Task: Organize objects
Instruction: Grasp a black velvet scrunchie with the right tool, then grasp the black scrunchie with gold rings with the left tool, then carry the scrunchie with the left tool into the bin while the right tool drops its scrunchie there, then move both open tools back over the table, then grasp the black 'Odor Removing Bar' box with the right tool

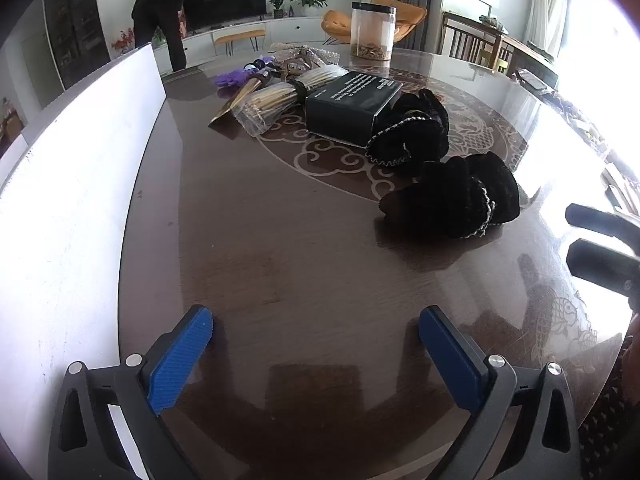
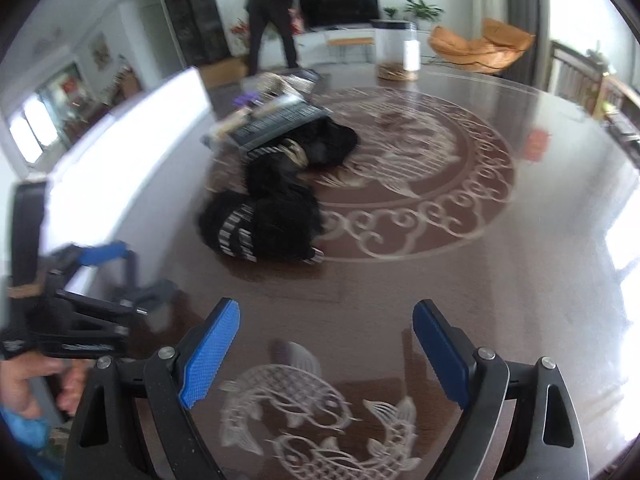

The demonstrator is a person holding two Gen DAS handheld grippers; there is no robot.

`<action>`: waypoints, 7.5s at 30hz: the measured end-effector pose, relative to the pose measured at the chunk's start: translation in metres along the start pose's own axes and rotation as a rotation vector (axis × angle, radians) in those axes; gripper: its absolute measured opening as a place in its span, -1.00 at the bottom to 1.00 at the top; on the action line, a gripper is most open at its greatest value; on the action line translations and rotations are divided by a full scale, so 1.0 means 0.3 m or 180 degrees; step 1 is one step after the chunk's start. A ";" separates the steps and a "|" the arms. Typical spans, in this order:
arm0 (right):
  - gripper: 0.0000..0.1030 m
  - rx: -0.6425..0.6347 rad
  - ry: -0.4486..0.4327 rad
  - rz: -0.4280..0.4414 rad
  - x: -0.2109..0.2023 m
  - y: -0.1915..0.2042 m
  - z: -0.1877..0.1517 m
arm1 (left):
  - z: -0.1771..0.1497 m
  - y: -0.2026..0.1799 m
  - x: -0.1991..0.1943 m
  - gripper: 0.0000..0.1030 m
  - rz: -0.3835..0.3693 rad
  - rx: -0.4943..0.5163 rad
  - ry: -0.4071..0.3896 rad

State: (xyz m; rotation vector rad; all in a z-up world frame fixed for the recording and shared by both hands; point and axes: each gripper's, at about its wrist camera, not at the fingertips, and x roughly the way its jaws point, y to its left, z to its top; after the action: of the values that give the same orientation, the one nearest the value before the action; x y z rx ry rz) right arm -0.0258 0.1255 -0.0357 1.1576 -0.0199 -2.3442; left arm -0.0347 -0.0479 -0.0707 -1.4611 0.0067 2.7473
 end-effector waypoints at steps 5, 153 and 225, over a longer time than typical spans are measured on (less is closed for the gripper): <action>0.73 -0.1170 0.0216 0.0087 0.050 0.092 0.169 | 0.002 0.000 0.002 1.00 0.0007 -0.0011 -0.0009; 0.83 0.0274 -0.0147 -0.0981 0.097 0.118 -0.004 | 0.110 0.002 -0.317 0.88 -0.0721 -0.0378 -0.0284; 1.00 0.0787 0.0271 -0.0636 0.198 -0.033 0.214 | 0.119 0.038 0.092 1.00 0.0044 -0.0077 -0.0002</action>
State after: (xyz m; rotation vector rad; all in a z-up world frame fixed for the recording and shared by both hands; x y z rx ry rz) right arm -0.1076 0.0936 -0.0411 1.4363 -0.1760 -2.5174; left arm -0.0802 -0.0581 -0.0738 -1.4715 -0.0168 2.7685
